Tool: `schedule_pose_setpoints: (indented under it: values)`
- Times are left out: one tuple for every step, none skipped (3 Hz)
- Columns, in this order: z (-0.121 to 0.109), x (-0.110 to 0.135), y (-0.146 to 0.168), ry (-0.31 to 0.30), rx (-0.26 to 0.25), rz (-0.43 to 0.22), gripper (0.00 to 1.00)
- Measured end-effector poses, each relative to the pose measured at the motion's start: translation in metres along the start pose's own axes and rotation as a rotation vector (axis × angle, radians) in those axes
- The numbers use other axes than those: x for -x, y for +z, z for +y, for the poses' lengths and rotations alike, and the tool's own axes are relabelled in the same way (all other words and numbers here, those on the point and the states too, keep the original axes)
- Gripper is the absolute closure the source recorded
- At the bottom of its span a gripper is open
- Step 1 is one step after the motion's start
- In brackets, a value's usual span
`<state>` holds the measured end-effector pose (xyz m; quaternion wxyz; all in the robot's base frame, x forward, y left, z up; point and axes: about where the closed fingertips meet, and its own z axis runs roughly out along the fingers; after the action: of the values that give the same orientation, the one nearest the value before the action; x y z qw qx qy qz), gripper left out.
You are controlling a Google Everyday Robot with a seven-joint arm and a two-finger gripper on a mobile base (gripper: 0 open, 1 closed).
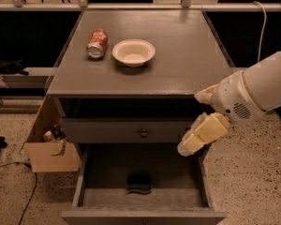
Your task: Pick sponge from middle drawer and place on counter
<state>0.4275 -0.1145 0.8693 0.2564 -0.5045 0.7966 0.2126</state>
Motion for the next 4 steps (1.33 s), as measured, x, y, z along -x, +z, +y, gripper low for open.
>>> schedule_pose_setpoints:
  values:
    - [-0.007, 0.0, -0.001, 0.013, -0.019, -0.011, 0.0]
    - [-0.01, -0.019, 0.02, 0.131, -0.034, -0.034, 0.0]
    - [-0.005, -0.062, 0.07, 0.319, -0.069, -0.03, 0.0]
    - [-0.004, -0.1, 0.113, 0.423, -0.078, 0.008, 0.0]
